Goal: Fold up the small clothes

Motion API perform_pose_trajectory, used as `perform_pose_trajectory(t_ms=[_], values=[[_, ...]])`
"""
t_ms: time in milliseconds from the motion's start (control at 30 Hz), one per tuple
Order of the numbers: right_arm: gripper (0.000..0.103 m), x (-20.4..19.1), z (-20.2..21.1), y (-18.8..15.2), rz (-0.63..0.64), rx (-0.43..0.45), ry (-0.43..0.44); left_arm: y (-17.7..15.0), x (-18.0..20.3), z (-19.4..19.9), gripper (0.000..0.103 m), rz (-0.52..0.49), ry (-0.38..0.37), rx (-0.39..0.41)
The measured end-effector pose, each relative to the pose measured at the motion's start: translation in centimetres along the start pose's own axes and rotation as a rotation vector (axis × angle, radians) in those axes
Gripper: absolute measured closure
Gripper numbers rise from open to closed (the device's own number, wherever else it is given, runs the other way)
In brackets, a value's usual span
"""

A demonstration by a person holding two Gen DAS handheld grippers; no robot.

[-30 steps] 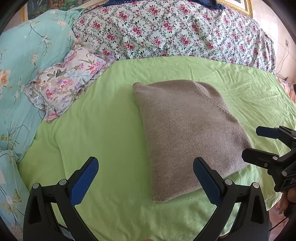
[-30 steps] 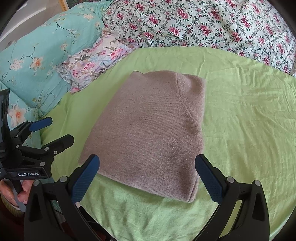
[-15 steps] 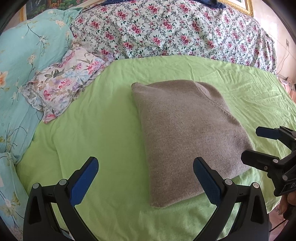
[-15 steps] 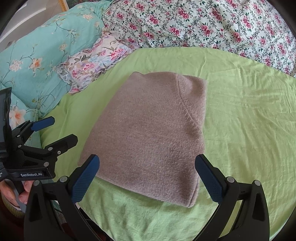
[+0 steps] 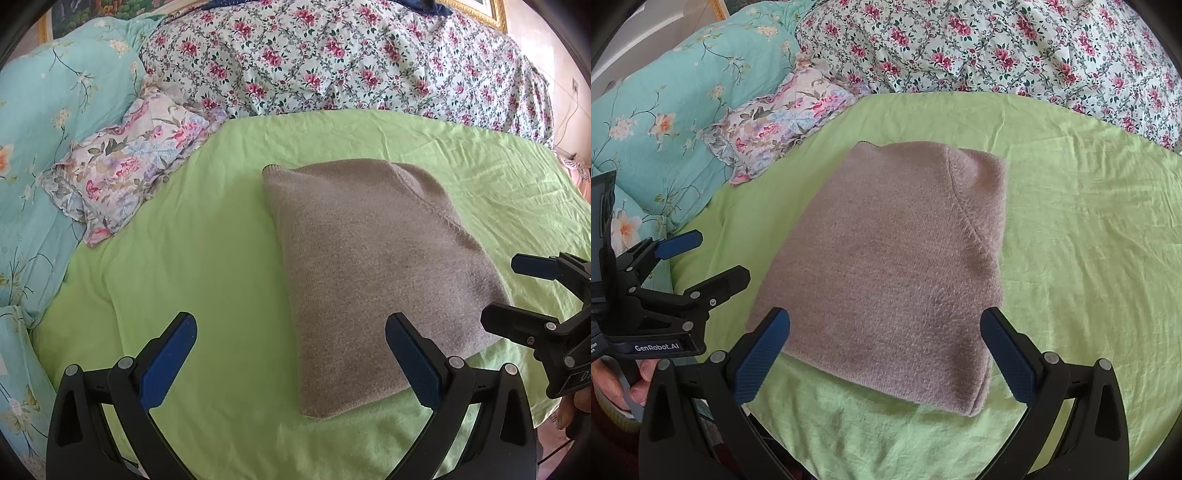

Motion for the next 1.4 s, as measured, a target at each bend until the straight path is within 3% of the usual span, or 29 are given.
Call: perform_pose_trajectory(t_ms=[1400], values=[[0.0,0.0,0.1,1.4,0.008,0.014,0.001,1.0,0.0,-0.1,0.001,0.002,0.002,0.012]])
Point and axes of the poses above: each gripper's, at about its wrist camera, not at the fingertips, and z roughly against the way its jaws point, x to its right, y to its top, the point moved 5 cm from there along -z, roughly the way its jaws point, and after that the axes turned 6 degrees about x, right-handed, at the moved point
